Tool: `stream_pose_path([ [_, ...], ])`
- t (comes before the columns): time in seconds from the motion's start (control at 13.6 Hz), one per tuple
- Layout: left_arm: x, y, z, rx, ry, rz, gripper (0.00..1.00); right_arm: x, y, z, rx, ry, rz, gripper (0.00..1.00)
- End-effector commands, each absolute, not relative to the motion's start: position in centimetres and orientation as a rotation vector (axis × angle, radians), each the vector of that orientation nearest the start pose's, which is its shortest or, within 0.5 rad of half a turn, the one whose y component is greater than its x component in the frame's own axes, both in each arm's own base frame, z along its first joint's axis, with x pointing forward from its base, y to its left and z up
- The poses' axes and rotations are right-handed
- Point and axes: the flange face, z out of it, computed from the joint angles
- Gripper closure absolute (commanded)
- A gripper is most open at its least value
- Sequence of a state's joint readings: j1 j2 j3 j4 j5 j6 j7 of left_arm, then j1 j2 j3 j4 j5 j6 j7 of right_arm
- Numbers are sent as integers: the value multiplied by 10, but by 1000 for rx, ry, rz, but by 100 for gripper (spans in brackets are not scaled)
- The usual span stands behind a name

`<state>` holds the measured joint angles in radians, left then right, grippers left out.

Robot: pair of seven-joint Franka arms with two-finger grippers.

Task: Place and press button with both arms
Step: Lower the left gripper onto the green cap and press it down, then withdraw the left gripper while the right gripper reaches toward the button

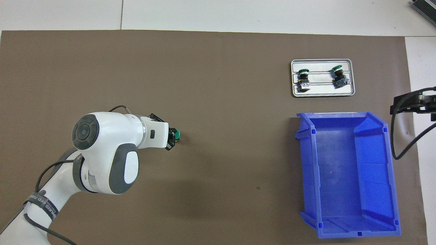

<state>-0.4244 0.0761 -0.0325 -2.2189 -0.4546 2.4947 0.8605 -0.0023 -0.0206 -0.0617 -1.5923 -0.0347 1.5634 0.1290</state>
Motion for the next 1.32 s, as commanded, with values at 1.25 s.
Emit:
stream_pose_path([
  [1.25,555,-63,510,-3080,887,-284,82,575,234,574,-3091,287,-145,0],
])
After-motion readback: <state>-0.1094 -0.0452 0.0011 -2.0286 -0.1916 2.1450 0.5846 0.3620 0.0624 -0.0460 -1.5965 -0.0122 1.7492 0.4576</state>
